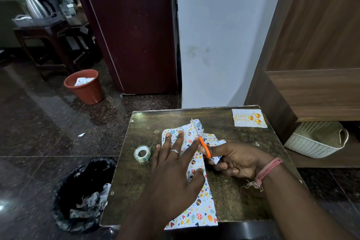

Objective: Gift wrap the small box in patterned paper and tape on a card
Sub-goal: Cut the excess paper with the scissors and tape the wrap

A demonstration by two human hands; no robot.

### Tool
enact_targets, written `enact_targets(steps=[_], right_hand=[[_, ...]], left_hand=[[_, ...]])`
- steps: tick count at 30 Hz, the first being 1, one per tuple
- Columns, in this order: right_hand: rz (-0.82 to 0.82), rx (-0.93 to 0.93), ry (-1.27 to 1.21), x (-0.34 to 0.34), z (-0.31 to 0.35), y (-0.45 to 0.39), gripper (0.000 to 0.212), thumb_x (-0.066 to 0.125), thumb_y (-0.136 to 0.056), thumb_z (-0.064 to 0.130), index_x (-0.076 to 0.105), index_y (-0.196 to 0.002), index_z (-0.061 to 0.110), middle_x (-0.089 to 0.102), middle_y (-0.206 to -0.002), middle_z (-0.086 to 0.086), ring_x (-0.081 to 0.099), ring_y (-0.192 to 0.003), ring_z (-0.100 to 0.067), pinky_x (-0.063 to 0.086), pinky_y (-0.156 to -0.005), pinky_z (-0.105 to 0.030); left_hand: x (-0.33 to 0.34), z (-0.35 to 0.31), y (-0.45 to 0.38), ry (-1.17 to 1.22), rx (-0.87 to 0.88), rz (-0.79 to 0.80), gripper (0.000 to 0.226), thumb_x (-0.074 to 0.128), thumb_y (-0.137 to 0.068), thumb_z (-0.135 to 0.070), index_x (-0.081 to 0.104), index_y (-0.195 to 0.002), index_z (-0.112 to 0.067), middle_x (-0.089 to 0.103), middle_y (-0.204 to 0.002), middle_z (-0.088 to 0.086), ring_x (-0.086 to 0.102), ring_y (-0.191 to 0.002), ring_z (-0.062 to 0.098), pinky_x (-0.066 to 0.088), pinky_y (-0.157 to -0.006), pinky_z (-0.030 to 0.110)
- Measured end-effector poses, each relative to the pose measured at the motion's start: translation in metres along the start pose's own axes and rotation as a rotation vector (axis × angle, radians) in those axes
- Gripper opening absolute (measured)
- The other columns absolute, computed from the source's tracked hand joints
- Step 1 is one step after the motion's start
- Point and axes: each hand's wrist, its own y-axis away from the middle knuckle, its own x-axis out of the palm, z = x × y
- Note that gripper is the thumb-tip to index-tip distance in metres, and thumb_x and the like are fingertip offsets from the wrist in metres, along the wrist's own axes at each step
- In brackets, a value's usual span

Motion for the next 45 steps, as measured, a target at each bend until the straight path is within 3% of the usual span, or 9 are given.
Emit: enact_targets(steps=[14, 19, 22, 25, 30, 33, 36, 41, 45], right_hand=[[-0.133, 0.012, 0.046, 0.008, 0.003, 0.013, 0.016, 0.073, -0.088, 0.021, 0.069, -0.094, 0.007, 0.054, -0.071, -0.005, 0.035, -0.046, -0.008, 0.020, -0.033, -0.016], [-0.187, -0.101, 0.111, 0.015, 0.000, 0.033, 0.018, 0.077, -0.087, 0.018, 0.065, -0.091, 0.006, 0.054, -0.071, -0.010, 0.037, -0.047, -0.013, 0.023, -0.035, -0.017], [-0.170, -0.172, 0.275, 0.027, 0.003, 0.051, 0.014, 0.076, -0.089, 0.020, 0.068, -0.089, 0.009, 0.057, -0.069, -0.006, 0.038, -0.047, -0.014, 0.025, -0.035, -0.019], [-0.081, -0.227, 0.401, 0.043, 0.016, 0.072, 0.006, 0.072, -0.094, 0.018, 0.067, -0.091, 0.015, 0.058, -0.064, 0.003, 0.039, -0.049, -0.013, 0.027, -0.037, -0.020], [0.160, -0.241, 0.331, 0.058, 0.028, 0.098, 0.013, 0.070, -0.093, 0.010, 0.067, -0.101, 0.020, 0.051, -0.079, -0.012, 0.037, -0.051, -0.011, 0.027, -0.035, -0.016], [0.226, -0.201, 0.313, 0.056, 0.024, 0.101, 0.031, 0.068, -0.094, 0.007, 0.063, -0.123, 0.014, 0.050, -0.097, -0.020, 0.035, -0.054, -0.014, 0.026, -0.035, -0.016], [0.241, -0.136, 0.263, 0.049, 0.022, 0.103, 0.017, 0.065, -0.095, 0.008, 0.060, -0.110, 0.004, 0.044, -0.089, -0.022, 0.040, -0.051, -0.009, 0.030, -0.033, -0.016], [-0.105, 0.033, 0.355, 0.033, 0.009, 0.093, 0.009, 0.066, -0.094, 0.010, 0.068, -0.087, 0.006, 0.059, -0.064, -0.006, 0.045, -0.040, -0.006, 0.033, -0.033, -0.017], [-0.727, 0.104, 0.668, 0.030, -0.004, 0.070, 0.020, 0.064, -0.083, 0.019, 0.063, -0.069, 0.005, 0.066, -0.064, -0.010, 0.052, -0.040, -0.020, 0.044, -0.042, -0.028]], left_hand=[[0.003, 0.003, -0.004, 0.098, -0.020, -0.047, 0.078, 0.022, -0.080, -0.069, 0.021, -0.156, -0.053, -0.005, -0.169, -0.020, -0.034, -0.146, -0.004, -0.015, -0.126, 0.037], [0.003, 0.004, -0.014, 0.266, -0.055, -0.221, 0.068, 0.028, -0.090, -0.068, 0.038, -0.153, -0.046, 0.022, -0.167, -0.016, -0.009, -0.155, -0.001, -0.009, -0.125, 0.030], [-0.012, -0.010, -0.016, 0.507, -0.097, -0.347, 0.048, 0.047, -0.100, -0.063, 0.050, -0.145, -0.045, 0.048, -0.152, -0.022, 0.029, -0.148, -0.004, 0.021, -0.123, 0.030], [-0.036, -0.027, -0.011, 0.901, -0.031, -0.234, 0.051, 0.064, -0.093, -0.059, 0.052, -0.141, -0.053, 0.062, -0.134, -0.026, 0.052, -0.129, -0.010, 0.043, -0.107, 0.025], [-0.047, -0.029, -0.002, 1.101, 0.269, 0.203, 0.094, 0.079, -0.071, -0.069, 0.055, -0.148, -0.021, 0.053, -0.153, 0.002, 0.049, -0.143, 0.018, 0.046, -0.112, 0.031], [-0.047, -0.024, 0.001, 1.198, 0.228, 0.303, 0.073, 0.094, -0.061, -0.051, 0.073, -0.126, -0.024, 0.074, -0.116, 0.012, 0.069, -0.110, 0.021, 0.057, -0.089, 0.031], [-0.052, -0.018, -0.002, 1.091, 0.110, 0.068, 0.031, 0.092, -0.071, -0.012, 0.081, -0.099, -0.017, 0.079, -0.091, 0.007, 0.074, -0.085, 0.017, 0.059, -0.082, 0.038], [-0.062, -0.009, -0.014, 1.219, -0.044, -0.534, 0.020, 0.060, -0.094, 0.009, 0.072, -0.093, -0.006, 0.075, -0.070, -0.009, 0.062, -0.058, -0.003, 0.048, -0.057, 0.008], [-0.052, -0.010, -0.017, 1.200, -0.063, -0.566, 0.033, 0.056, -0.096, 0.009, 0.079, -0.098, -0.014, 0.080, -0.099, -0.003, 0.076, -0.091, 0.011, 0.057, -0.074, 0.018]])
